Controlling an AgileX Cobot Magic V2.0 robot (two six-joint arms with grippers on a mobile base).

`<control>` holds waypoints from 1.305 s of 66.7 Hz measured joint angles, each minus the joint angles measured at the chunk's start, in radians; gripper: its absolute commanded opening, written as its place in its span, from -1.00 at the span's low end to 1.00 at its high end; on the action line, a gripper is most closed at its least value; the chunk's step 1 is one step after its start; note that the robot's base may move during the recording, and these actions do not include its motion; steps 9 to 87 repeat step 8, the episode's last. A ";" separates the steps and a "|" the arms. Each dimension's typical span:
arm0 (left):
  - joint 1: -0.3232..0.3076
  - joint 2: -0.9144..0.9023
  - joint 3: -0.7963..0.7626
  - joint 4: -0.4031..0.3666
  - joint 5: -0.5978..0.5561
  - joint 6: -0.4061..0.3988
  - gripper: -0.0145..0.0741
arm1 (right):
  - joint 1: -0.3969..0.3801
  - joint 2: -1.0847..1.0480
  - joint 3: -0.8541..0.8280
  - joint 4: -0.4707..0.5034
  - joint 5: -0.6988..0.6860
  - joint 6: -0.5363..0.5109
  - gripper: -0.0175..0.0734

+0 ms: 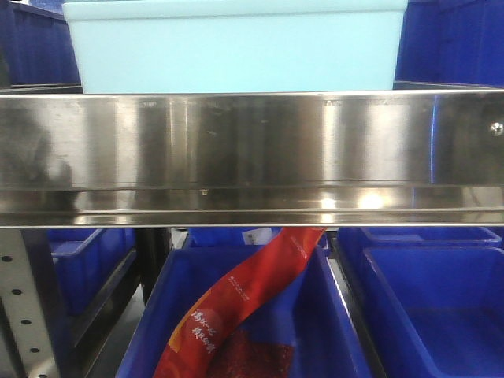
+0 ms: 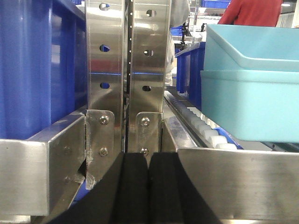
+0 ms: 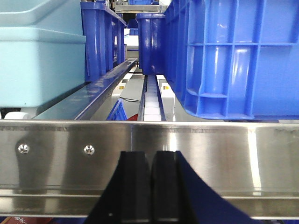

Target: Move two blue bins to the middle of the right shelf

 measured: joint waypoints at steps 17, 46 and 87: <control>0.000 0.000 0.000 0.000 0.000 0.000 -0.92 | 0.000 0.000 0.000 0.000 0.000 0.000 -0.97; 0.000 0.000 0.000 0.000 0.000 0.000 -0.92 | 0.000 0.000 0.000 0.000 0.000 0.000 -0.97; 0.000 0.000 0.000 0.000 0.000 0.000 -0.92 | 0.000 0.000 0.000 0.000 0.000 0.000 -0.97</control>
